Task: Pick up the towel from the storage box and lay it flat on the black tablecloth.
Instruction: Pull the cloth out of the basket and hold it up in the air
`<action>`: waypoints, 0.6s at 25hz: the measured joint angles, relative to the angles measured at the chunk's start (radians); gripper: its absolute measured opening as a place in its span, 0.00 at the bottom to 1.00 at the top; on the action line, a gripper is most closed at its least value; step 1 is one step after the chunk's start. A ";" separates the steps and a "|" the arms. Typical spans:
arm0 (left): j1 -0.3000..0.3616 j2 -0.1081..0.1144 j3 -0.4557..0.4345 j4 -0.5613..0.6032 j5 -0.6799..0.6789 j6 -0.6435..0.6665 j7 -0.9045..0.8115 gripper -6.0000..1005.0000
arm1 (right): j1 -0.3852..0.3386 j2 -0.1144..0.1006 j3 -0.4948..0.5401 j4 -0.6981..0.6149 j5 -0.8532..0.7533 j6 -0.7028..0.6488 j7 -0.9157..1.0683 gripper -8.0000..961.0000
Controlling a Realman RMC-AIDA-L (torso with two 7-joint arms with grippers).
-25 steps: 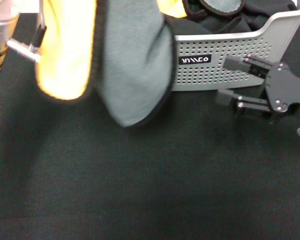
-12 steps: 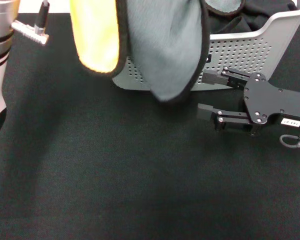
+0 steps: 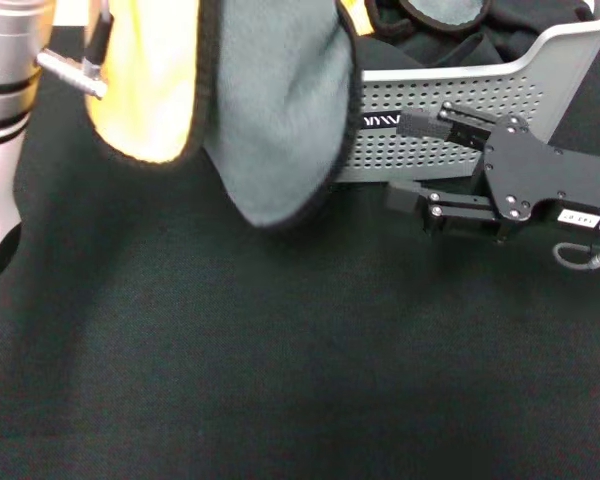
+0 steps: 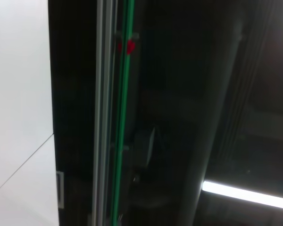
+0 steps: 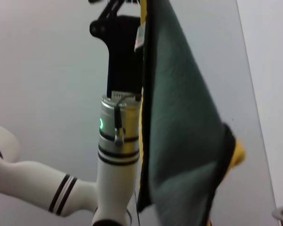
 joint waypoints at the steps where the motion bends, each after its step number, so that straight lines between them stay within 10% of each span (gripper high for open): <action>1: -0.003 0.000 0.005 -0.013 0.001 0.000 0.007 0.02 | 0.005 0.000 0.000 0.000 0.002 0.000 0.000 0.83; 15: 0.038 0.029 0.035 -0.105 0.128 -0.006 0.026 0.02 | 0.016 0.000 0.002 -0.014 0.065 0.028 -0.001 0.82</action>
